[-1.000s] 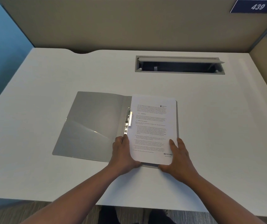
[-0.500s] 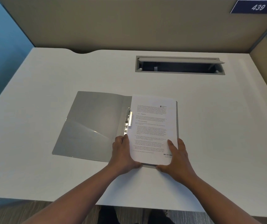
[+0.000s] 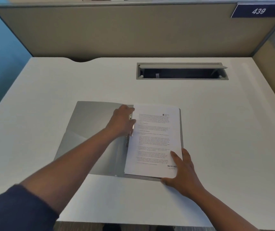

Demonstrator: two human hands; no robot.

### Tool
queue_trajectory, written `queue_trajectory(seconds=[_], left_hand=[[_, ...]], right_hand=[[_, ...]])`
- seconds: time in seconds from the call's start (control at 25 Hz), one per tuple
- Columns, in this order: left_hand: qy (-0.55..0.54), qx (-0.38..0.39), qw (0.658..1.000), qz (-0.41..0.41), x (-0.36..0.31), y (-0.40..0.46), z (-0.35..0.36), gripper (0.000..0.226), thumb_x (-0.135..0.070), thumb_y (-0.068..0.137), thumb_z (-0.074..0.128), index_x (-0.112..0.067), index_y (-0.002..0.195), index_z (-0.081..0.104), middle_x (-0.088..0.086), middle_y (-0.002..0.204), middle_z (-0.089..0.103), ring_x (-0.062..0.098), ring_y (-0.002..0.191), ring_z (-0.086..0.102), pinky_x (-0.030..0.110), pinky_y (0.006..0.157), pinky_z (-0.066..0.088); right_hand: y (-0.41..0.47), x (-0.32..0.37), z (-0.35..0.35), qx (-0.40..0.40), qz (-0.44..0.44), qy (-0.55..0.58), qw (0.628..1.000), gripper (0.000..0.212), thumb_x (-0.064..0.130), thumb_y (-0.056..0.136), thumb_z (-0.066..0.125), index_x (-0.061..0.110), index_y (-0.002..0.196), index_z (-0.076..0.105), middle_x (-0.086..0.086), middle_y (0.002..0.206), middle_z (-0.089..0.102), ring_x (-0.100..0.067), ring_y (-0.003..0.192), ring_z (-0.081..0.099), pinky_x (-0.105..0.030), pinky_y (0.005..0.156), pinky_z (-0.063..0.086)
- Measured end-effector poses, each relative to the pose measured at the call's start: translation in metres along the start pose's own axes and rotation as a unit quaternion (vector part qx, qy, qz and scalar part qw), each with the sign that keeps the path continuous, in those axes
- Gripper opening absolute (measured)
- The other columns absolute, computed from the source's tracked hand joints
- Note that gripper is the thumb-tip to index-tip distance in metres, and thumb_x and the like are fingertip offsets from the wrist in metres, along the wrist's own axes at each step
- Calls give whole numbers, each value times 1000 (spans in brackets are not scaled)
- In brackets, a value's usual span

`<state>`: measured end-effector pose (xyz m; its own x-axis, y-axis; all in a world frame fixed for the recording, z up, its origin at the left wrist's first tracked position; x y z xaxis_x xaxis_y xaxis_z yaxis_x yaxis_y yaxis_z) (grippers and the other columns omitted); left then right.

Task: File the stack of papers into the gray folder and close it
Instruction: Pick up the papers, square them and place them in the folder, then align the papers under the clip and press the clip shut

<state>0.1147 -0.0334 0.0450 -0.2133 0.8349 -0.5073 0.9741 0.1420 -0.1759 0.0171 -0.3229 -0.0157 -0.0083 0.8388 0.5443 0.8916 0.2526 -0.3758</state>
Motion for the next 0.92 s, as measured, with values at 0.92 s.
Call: queue_trajectory(seconds=[0.92], left_hand=[[196, 211, 953, 92, 6, 111, 5, 56, -9, 84, 67, -17, 138, 53, 6, 134, 42, 27, 125, 47, 45, 104, 46]], right_hand=[[0, -1, 3, -15, 1, 35, 999, 117, 52, 68, 79, 37, 156, 4, 22, 155, -16, -19, 145, -2, -37, 119, 24]])
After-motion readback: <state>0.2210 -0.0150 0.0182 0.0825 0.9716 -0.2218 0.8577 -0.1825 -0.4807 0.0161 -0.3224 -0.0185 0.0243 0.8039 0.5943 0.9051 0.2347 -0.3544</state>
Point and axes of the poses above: each hand's wrist, its own y-axis towards the middle knuckle, its own z-axis out of the palm, x = y × z, the point moved 1 cm from there along y, towards the middle knuckle
